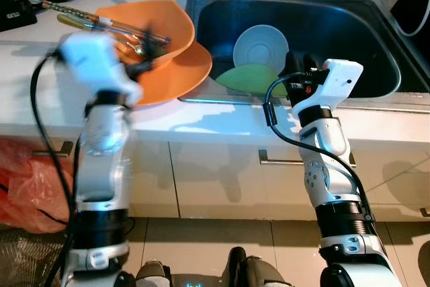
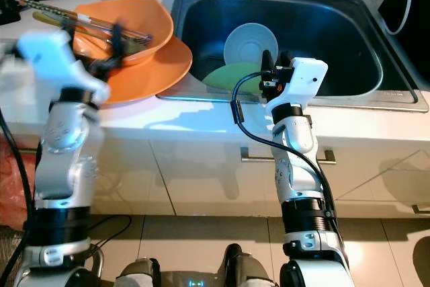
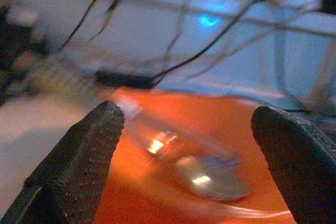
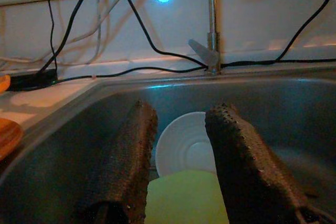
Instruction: Kitchen organization
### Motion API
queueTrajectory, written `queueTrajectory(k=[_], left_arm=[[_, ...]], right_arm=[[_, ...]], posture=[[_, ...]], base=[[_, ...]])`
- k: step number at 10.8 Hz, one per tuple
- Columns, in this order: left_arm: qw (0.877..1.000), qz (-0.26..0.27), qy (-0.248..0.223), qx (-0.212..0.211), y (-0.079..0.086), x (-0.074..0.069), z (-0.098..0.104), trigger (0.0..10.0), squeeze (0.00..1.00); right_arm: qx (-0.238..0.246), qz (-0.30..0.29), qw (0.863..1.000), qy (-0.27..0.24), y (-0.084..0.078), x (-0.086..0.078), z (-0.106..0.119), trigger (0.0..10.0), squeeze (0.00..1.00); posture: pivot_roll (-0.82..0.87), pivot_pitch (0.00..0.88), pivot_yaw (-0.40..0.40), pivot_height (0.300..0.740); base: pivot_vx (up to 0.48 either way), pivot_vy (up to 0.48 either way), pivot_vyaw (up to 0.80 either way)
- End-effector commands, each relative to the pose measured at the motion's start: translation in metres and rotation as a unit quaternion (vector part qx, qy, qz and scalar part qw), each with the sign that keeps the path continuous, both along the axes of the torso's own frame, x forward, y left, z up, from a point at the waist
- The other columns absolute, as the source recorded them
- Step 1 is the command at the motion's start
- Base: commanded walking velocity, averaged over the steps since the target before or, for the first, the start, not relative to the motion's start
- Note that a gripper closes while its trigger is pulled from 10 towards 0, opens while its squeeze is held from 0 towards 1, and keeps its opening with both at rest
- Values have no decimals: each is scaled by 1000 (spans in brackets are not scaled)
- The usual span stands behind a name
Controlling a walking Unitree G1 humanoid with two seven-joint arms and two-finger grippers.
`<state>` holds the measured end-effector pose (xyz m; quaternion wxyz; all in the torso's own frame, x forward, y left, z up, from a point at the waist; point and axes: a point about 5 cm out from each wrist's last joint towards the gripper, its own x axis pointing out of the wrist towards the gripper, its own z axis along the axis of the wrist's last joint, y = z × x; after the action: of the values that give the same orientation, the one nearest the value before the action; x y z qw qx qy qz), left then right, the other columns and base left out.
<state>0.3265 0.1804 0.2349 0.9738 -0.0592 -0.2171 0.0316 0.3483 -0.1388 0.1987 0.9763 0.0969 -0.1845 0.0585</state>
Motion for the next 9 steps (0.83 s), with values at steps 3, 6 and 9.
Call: queueTrajectory(k=[3,6,9], left_arm=[[996,-50,-21,-71,17,2,9,10000,0],[990,-83,-12,-112,32,0,0,10000,0],[989,-65,-15,-133,47,5,1,10000,0]], right_arm=[[5,-6,1000,-6,-3,-1,2,10000,0],[6,-6,1000,-6,-3,0,2,10000,0],[5,-5,1000,-6,-3,0,2,10000,0]], posture=[[136,191,-43,740],[140,198,-47,740],[132,199,-50,740]], base=[[0,0,0],[0,0,0],[0,0,0]])
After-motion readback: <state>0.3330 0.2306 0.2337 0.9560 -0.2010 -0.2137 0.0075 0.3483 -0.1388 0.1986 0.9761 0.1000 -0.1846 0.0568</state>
